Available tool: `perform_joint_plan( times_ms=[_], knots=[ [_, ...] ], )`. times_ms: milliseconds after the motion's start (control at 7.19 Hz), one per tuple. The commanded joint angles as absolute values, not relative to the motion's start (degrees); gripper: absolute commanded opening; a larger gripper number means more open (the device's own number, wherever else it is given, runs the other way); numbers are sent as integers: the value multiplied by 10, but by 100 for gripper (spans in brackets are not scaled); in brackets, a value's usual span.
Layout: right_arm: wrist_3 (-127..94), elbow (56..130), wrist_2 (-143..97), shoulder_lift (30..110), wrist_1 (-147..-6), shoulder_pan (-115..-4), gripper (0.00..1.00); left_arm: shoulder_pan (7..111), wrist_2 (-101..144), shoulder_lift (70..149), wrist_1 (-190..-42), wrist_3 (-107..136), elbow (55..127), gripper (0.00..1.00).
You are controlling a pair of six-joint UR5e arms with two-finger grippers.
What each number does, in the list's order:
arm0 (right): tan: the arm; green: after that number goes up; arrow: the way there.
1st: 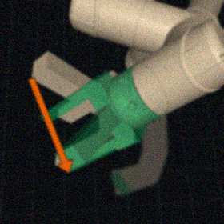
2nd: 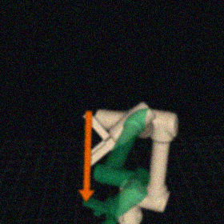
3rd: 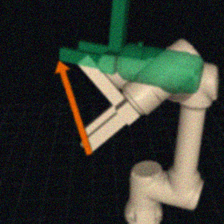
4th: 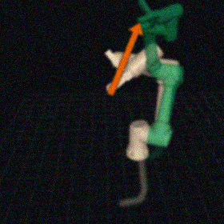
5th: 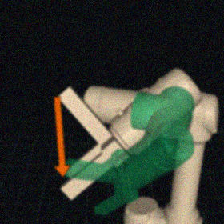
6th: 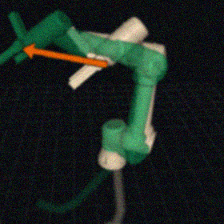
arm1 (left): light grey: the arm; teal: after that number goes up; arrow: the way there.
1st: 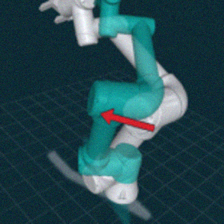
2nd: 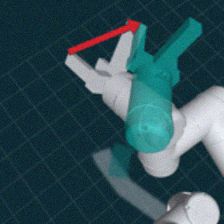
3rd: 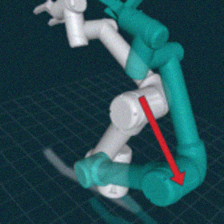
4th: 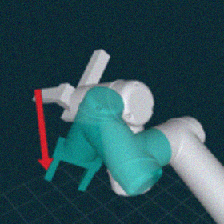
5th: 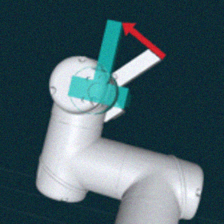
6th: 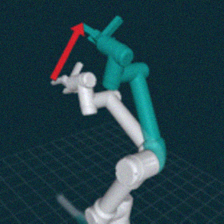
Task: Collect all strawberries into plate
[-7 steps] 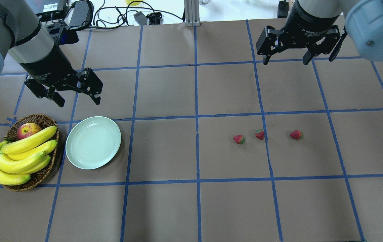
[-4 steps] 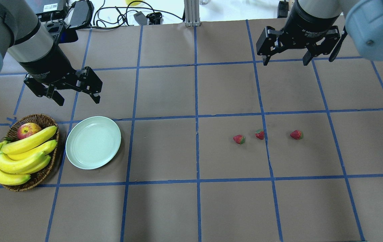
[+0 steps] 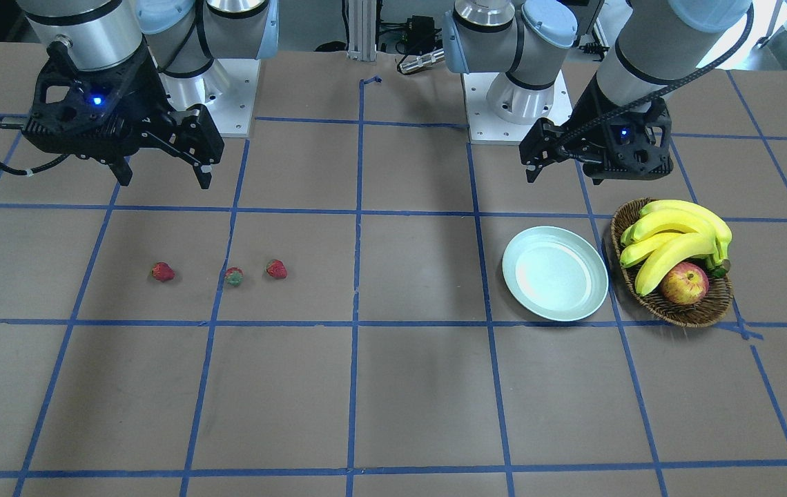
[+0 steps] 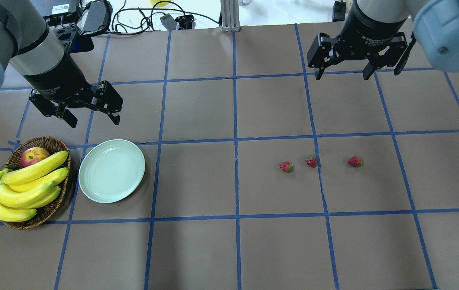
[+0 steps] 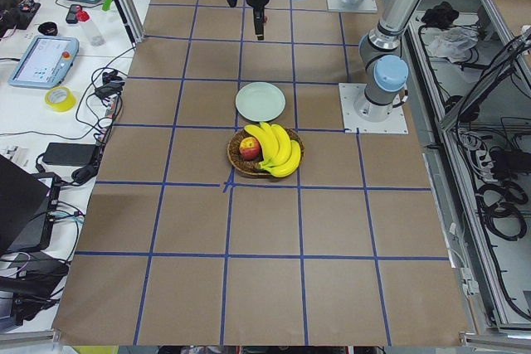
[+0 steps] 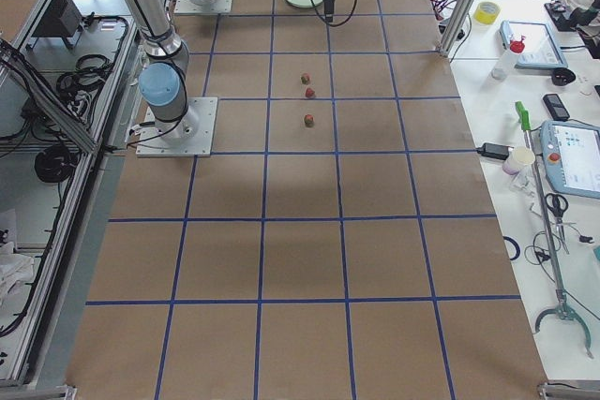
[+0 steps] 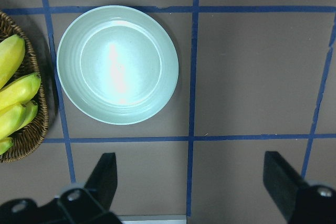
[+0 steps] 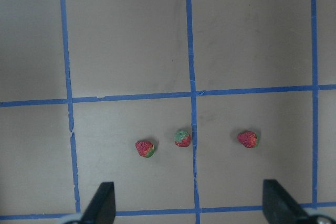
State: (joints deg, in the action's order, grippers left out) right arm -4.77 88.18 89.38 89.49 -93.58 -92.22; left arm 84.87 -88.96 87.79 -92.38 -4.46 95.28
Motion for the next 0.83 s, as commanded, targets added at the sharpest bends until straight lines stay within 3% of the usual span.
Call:
perform_joint_plan(
  times_ms=[0,278,695],
  knots=[
    [-47,883,904,896,-927,-920,100,849,-889,878,-924,-46,953,100],
    [-47,881,909,892,-922,-924,100,848,-889,879,-924,-45,954,100],
    [-51,879,901,799,-969,-945,100,849,-889,880,-925,-45,954,100]
  ],
)
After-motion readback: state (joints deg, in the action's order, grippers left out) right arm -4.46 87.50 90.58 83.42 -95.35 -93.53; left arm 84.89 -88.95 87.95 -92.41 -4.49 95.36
